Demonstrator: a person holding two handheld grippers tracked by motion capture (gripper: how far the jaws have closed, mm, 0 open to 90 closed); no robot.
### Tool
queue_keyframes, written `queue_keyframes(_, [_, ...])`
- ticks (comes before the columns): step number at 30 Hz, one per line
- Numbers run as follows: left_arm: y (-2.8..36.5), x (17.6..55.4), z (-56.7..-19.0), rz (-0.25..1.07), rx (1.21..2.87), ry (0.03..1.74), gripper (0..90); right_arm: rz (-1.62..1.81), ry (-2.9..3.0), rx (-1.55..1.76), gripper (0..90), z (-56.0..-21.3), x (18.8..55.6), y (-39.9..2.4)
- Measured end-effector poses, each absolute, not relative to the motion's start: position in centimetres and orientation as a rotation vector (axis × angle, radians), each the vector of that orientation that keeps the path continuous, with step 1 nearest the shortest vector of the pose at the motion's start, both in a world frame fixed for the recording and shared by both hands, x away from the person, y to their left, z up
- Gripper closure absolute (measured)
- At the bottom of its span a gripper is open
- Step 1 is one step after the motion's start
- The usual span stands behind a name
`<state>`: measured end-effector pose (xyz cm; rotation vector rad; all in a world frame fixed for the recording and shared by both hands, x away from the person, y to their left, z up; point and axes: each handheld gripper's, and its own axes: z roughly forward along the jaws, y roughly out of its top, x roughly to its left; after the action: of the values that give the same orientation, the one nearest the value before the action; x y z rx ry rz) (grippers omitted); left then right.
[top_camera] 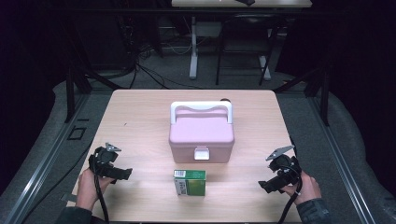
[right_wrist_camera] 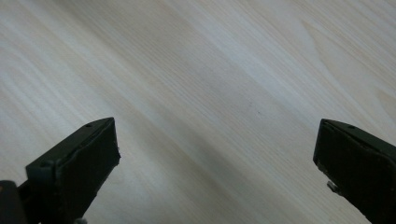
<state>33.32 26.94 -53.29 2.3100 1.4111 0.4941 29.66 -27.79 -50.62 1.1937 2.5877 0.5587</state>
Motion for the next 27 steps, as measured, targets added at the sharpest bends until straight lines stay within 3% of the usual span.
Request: queue_keyframes(27, [26.8, 33.5, -53.9, 0.46, 2.347, 1.409, 0.1, 0.568, 2.709, 0.89, 0.0, -46.7, 28.4, -22.1])
